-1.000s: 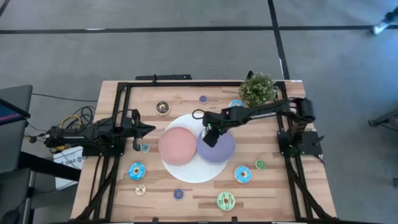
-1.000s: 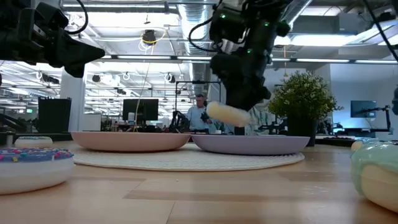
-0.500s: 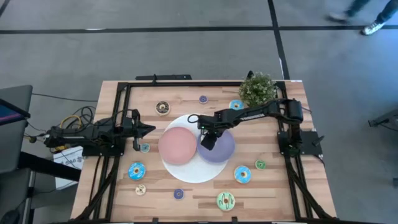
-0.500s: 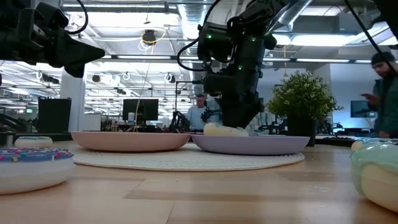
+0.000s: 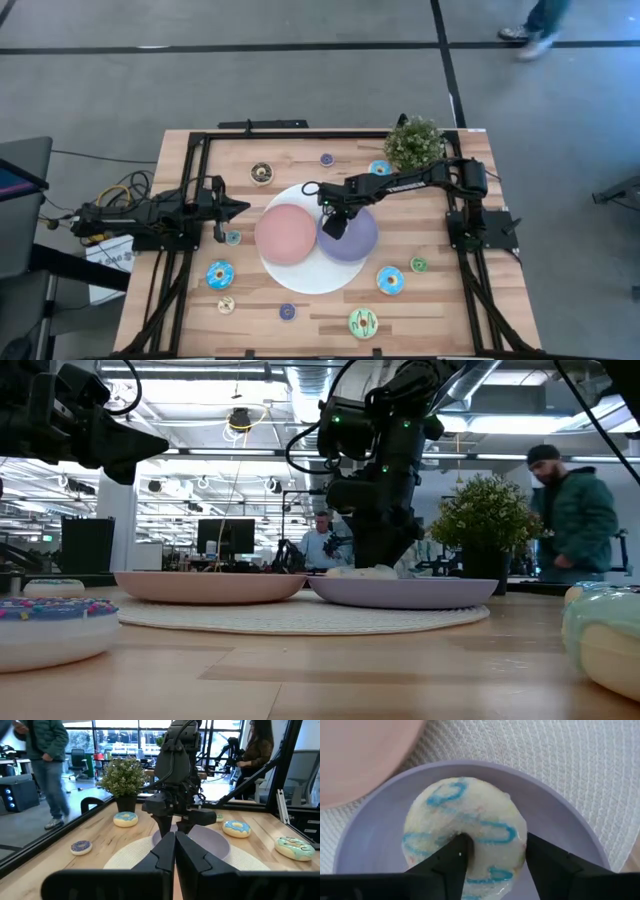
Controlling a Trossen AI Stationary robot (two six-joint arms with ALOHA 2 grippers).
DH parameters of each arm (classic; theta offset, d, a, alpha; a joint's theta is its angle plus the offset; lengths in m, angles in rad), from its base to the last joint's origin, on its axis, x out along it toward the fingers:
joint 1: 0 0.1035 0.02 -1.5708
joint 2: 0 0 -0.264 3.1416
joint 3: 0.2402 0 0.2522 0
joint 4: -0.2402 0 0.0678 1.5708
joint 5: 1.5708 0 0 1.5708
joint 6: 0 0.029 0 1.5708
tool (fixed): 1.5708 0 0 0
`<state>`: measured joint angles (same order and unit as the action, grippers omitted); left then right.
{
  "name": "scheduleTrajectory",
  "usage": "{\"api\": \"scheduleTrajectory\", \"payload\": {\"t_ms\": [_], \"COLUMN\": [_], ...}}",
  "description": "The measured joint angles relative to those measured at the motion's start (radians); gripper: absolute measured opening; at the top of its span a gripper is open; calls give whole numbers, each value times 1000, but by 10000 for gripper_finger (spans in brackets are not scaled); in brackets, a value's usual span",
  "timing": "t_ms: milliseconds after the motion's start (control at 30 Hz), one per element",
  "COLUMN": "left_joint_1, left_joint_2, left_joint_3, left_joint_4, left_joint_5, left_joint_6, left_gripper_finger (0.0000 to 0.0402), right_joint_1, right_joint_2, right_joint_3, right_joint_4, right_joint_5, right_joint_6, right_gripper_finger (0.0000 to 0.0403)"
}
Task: Pick & Place donuts
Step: Put the big white donut on the violet plate, then put the small blue donut on the pink plate
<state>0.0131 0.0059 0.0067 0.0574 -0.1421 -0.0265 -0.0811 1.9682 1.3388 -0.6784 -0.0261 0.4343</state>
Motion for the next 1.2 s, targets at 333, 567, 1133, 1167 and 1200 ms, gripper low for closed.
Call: {"api": "scheduleTrajectory", "payload": {"t_ms": [333, 567, 1133, 1167, 1200], "left_joint_1": [0, 0, 0, 0, 0], "left_joint_2": [0, 0, 0, 0, 0], "left_joint_3": [0, 0, 0, 0, 0], "left_joint_4": [0, 0, 0, 0, 0], "left_joint_5": [0, 0, 0, 0, 0], "left_joint_6": [0, 0, 0, 0, 0], "left_gripper_finger": [4, 4, 4, 4, 4], "right_joint_1": [-7, -22, 190, 211, 233], "right_joint_2": [-38, -147, -647, -690, -729], "right_joint_3": [-1, -2, -294, -351, -407], "right_joint_4": [-19, -84, -95, -53, -17], "right_joint_5": [0, 5, 140, 147, 158], "right_joint_6": [0, -34, 41, 83, 124], "right_gripper_finger": [233, 235, 172, 166, 160]}}
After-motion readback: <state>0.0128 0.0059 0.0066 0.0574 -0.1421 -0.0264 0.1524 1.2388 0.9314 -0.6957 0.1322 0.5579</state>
